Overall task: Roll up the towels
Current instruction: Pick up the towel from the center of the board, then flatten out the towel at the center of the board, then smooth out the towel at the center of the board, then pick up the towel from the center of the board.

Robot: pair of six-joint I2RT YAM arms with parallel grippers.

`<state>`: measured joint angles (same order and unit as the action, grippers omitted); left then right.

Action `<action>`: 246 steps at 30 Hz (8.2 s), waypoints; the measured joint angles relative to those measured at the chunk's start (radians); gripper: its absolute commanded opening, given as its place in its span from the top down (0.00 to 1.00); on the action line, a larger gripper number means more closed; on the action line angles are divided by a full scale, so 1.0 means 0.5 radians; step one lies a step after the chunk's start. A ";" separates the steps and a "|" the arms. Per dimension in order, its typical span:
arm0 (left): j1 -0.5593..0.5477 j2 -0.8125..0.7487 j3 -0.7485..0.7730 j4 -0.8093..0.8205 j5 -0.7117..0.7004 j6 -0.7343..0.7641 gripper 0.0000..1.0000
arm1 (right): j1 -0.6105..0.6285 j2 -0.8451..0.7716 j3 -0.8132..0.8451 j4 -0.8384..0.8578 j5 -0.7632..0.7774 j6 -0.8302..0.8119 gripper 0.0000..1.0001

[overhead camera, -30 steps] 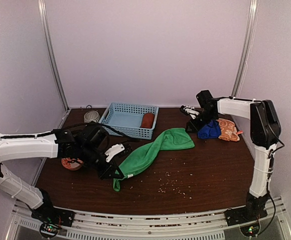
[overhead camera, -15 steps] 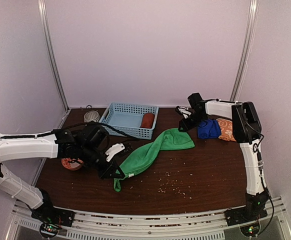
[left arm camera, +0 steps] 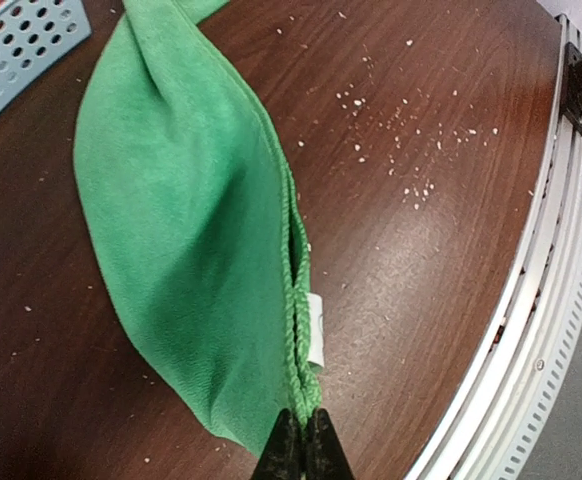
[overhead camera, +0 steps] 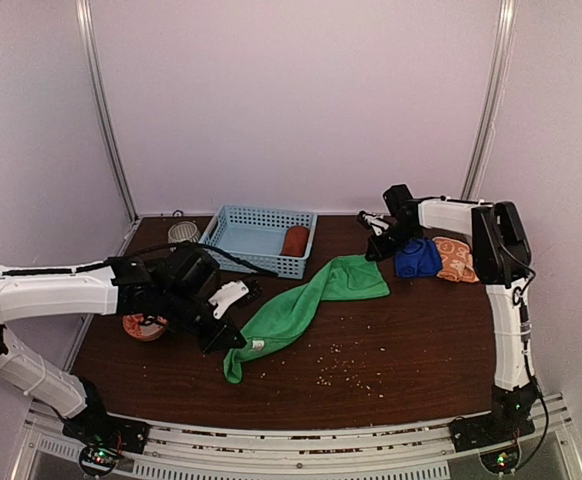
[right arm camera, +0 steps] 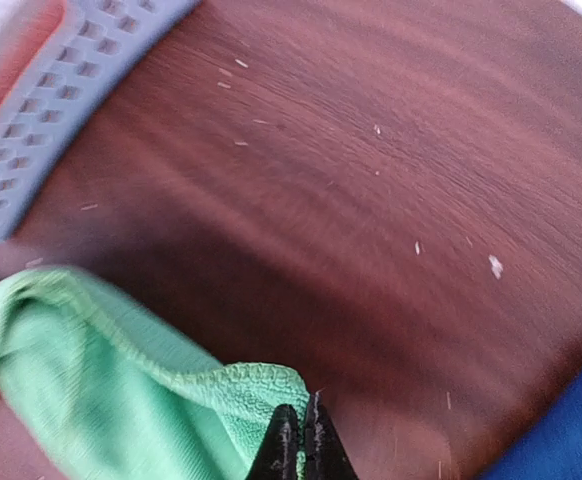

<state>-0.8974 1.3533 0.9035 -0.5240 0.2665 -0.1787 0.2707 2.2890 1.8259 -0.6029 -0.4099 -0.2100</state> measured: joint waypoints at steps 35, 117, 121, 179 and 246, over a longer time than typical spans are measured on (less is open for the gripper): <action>-0.409 0.257 0.076 -0.024 0.201 0.114 0.69 | -0.319 -1.933 -1.872 0.407 -0.291 -0.406 1.00; -0.537 -0.538 0.832 -0.692 -1.608 -0.116 1.00 | -0.735 -3.154 -1.280 -0.720 -0.668 -0.591 1.00; -0.108 -0.253 0.624 -0.547 -1.527 -0.150 1.00 | -0.737 -2.794 -1.566 -0.590 -0.497 -0.581 1.00; -0.455 0.401 -0.208 -0.545 -0.032 -0.813 1.00 | -0.004 -2.014 -2.425 -0.692 0.488 -1.648 0.69; 0.750 0.893 0.304 0.057 -0.328 -0.214 1.00 | -0.369 -0.759 -1.159 -0.245 0.154 -0.348 1.00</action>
<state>-0.5224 1.8000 1.0554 -0.4953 0.1024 -0.2855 0.0864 1.9095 1.2465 -0.7254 -0.3328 -0.3840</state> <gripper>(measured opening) 0.003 0.120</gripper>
